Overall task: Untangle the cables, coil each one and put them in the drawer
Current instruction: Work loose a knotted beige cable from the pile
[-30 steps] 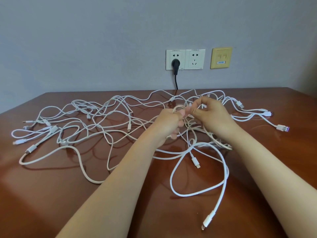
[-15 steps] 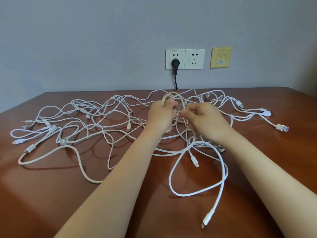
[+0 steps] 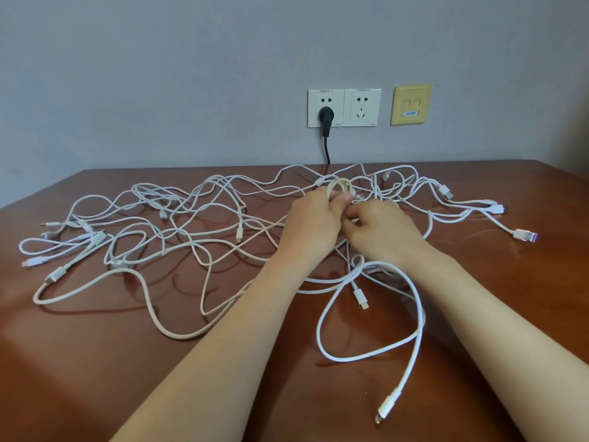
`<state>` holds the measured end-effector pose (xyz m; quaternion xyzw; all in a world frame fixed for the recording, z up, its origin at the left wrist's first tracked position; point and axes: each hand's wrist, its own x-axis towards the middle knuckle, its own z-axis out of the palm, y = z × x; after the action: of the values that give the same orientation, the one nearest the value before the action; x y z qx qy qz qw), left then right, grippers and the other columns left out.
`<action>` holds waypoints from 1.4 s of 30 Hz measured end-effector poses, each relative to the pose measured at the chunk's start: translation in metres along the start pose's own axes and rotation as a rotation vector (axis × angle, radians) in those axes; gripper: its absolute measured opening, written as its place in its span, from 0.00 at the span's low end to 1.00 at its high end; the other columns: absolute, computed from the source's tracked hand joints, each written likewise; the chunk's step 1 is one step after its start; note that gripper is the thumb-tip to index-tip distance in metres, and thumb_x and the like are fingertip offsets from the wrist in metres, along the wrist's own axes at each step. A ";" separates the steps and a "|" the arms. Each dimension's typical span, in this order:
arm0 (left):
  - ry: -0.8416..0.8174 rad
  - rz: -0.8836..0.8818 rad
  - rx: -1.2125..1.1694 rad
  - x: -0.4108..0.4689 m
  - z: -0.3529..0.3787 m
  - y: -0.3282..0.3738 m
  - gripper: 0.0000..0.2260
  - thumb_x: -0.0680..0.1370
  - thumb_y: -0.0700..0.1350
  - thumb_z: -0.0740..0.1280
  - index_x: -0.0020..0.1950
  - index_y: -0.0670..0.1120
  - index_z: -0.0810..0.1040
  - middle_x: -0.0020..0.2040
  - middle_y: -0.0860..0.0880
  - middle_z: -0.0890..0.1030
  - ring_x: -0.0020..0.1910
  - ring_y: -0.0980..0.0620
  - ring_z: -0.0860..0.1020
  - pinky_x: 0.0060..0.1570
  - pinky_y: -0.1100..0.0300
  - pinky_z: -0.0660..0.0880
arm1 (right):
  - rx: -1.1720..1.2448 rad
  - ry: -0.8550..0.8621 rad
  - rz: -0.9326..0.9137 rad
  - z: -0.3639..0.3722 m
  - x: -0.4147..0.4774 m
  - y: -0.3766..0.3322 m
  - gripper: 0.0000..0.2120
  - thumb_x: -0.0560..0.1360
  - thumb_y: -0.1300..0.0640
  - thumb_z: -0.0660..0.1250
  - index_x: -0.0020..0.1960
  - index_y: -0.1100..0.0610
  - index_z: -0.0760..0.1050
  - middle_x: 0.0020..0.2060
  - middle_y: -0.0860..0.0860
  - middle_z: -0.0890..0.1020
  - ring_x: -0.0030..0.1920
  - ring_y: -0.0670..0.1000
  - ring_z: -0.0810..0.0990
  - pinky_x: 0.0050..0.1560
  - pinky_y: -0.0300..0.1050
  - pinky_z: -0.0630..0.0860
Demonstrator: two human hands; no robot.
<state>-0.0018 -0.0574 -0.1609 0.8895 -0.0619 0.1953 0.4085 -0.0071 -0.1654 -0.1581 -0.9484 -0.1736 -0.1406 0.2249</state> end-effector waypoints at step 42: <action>0.141 -0.594 -0.938 0.019 -0.042 -0.019 0.15 0.83 0.48 0.53 0.37 0.47 0.65 0.26 0.51 0.67 0.13 0.59 0.59 0.17 0.72 0.58 | -0.014 0.147 -0.328 -0.006 0.000 0.002 0.05 0.77 0.57 0.63 0.46 0.53 0.77 0.30 0.40 0.70 0.40 0.46 0.65 0.45 0.40 0.56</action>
<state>0.0085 -0.0128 -0.1417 0.5763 0.1388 0.0823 0.8012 -0.0070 -0.1700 -0.1536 -0.8961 -0.3080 -0.2454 0.2046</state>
